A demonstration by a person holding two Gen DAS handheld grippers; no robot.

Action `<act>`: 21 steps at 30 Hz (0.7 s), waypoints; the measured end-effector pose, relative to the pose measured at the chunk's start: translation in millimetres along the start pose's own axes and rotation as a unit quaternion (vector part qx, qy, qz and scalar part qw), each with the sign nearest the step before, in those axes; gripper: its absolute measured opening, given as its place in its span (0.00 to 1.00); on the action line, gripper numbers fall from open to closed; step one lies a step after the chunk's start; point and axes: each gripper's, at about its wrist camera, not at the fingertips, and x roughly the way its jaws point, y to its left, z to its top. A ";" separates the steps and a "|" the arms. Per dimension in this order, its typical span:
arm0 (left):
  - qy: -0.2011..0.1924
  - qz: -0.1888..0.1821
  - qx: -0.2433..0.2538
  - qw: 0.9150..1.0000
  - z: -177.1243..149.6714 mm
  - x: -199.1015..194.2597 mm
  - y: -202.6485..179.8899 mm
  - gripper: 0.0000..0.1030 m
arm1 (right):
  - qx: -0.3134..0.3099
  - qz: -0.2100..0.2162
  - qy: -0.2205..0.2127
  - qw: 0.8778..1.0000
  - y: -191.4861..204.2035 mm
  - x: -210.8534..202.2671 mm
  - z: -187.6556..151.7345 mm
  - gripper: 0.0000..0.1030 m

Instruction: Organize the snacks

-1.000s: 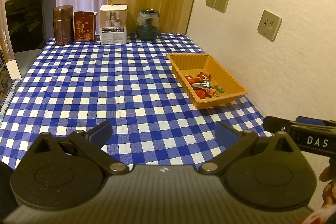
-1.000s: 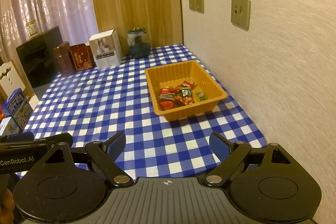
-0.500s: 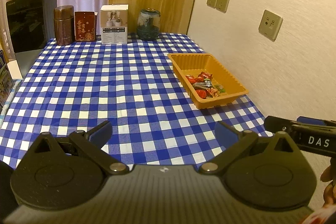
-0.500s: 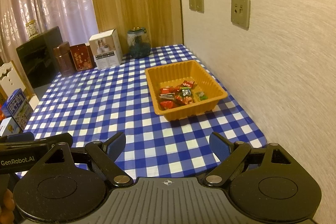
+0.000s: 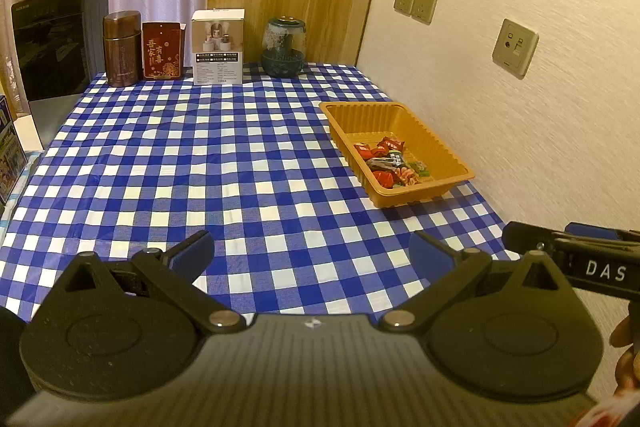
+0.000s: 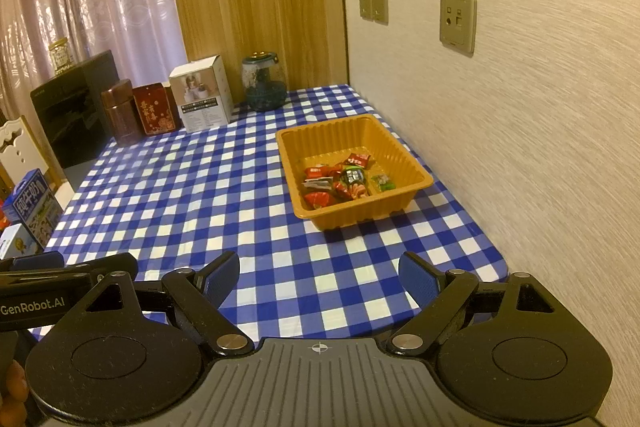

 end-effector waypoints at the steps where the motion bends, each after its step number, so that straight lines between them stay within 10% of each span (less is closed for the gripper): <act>1: 0.000 0.000 0.000 1.000 -0.1 0.0 0.7 1.00 | 0.000 0.000 0.000 1.000 0.0 0.1 -0.2 0.84; 21: 0.000 0.001 0.000 1.000 -0.4 0.3 0.1 1.00 | 0.001 -0.001 -0.001 1.000 -1.6 0.0 -1.0 0.84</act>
